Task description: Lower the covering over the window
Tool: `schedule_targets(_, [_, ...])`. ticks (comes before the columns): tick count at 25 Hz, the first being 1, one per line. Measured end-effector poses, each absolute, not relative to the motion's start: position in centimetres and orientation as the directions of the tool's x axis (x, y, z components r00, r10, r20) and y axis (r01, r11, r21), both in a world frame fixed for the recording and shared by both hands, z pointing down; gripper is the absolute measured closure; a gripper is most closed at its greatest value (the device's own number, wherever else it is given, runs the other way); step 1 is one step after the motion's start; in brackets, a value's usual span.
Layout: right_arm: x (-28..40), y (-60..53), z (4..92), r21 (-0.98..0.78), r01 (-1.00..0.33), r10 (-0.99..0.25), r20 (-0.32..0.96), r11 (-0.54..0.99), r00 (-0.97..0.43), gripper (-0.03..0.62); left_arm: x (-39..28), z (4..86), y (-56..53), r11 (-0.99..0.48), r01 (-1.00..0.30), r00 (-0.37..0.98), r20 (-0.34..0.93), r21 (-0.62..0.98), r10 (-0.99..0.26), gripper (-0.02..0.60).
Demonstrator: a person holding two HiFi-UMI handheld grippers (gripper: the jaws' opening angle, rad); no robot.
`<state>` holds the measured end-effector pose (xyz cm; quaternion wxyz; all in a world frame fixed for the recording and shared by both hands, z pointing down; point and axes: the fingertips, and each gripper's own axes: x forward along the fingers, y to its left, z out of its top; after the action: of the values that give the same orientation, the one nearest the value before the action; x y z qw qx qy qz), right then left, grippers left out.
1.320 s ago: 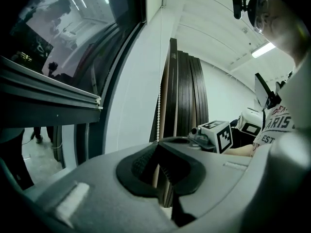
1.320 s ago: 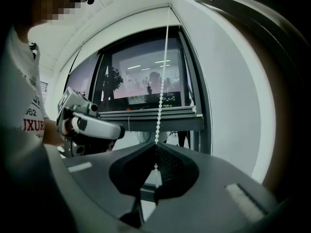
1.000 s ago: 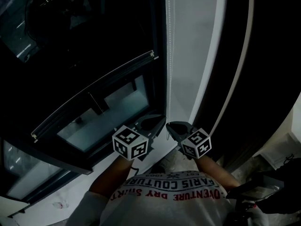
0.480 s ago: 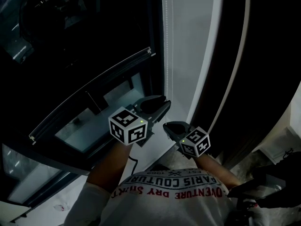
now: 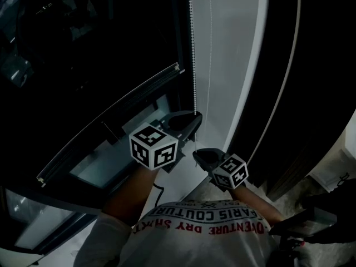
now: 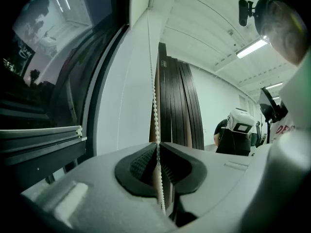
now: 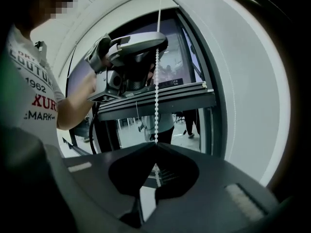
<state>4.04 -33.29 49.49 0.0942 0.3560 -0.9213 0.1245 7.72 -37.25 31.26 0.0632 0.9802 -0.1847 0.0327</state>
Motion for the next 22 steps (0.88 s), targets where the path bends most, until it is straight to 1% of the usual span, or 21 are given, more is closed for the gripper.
schedule_targets(6, [5.3, -33.2, 49.4, -0.205, -0.691, -0.653, 0.230, 0.693, -0.722, 0.586, 7.6, 31.0, -36.6, -0.924, -0.376, 0.926, 0.049, 0.066, -0.374, 0.561])
schedule_targets(9, [5.7, -32.9, 49.2, -0.222, -0.686, -0.655, 0.204, 0.692, -0.727, 0.586, 7.4, 30.9, -36.5, -0.921, -0.378, 0.926, 0.029, 0.091, -0.377, 0.563])
schedule_targets(13, [5.5, -31.7, 50.7, -0.219, -0.671, -0.624, 0.252, 0.708, -0.740, 0.586, 7.5, 32.5, -35.7, -0.912, -0.400, 0.916, 0.054, 0.087, -0.397, 0.561])
schedule_targets(17, [5.5, -30.5, 52.9, -0.263, -0.652, -0.599, 0.258, 0.711, -0.758, 0.586, 7.2, 34.9, -35.0, -0.902, -0.417, 0.909, 0.061, 0.108, -0.413, 0.561])
schedule_targets(22, [6.1, -29.6, 56.8, -0.272, -0.656, -0.568, 0.340, 0.704, -0.750, 0.585, 7.3, 38.8, -34.5, -0.890, -0.440, 0.897, 0.103, 0.122, -0.429, 0.561])
